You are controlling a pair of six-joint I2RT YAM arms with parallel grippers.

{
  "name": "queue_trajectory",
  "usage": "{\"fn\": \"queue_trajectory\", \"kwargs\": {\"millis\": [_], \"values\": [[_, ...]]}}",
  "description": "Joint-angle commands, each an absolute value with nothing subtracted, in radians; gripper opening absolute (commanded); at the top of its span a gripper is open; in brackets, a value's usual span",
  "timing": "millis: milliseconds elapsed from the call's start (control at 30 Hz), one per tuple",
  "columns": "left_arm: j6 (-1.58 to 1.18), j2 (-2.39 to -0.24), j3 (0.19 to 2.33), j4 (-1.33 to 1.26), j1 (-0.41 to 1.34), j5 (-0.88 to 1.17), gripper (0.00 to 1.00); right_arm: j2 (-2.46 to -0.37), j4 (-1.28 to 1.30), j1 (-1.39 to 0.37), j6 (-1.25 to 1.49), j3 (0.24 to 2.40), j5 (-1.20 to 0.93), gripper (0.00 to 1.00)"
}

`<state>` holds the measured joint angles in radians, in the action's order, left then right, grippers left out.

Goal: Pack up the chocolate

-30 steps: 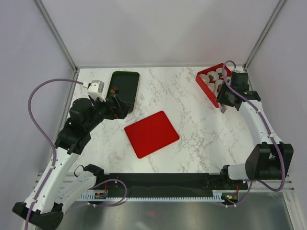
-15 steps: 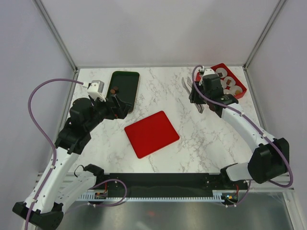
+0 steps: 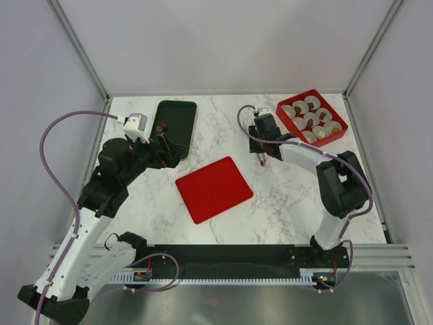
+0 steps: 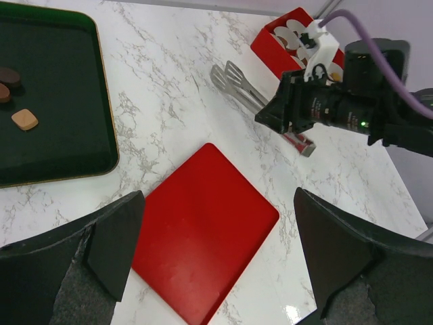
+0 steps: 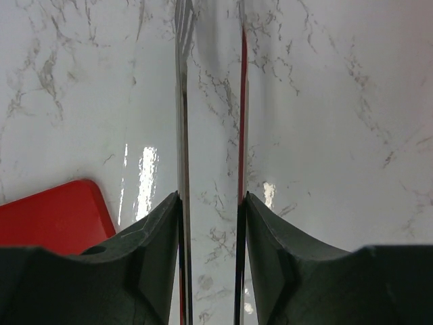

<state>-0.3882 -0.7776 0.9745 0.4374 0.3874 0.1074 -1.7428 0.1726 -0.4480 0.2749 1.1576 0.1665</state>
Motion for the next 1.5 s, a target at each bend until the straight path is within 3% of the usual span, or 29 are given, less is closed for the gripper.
{"fn": "queue_trajectory", "kwargs": {"millis": [0, 567, 700, 833, 1100, 1467], "values": [[-0.402, -0.779, 0.971, 0.39, 0.38, 0.1, 1.0, -1.807, 0.078, -0.463, 0.302, 1.213, 0.227, 0.49], [-0.394, -0.792, 0.969, 0.391, 0.38, 0.08, 1.0, -1.993, 0.008, -0.471, 0.419, 1.296, 0.238, 0.62], [-0.393, -0.795, 0.968, 0.391, 0.38, 0.075, 1.0, -2.003, 0.008, -0.471, 0.399, 1.305, 0.251, 0.78], [-0.393, -0.807, 0.968, 0.391, 0.38, 0.072, 1.0, -1.974, 0.044, -0.471, 0.382, 1.319, 0.264, 0.87], [-0.371, -0.86, 0.982, 0.396, 0.382, 0.15, 0.98, -1.781, 0.244, -0.471, 0.4, 1.324, 0.242, 0.98], [-0.342, -1.197, 1.103, 0.549, 0.567, 0.298, 0.89, -1.238, 0.325, -0.465, 0.414, 1.06, 0.296, 0.98]]}}
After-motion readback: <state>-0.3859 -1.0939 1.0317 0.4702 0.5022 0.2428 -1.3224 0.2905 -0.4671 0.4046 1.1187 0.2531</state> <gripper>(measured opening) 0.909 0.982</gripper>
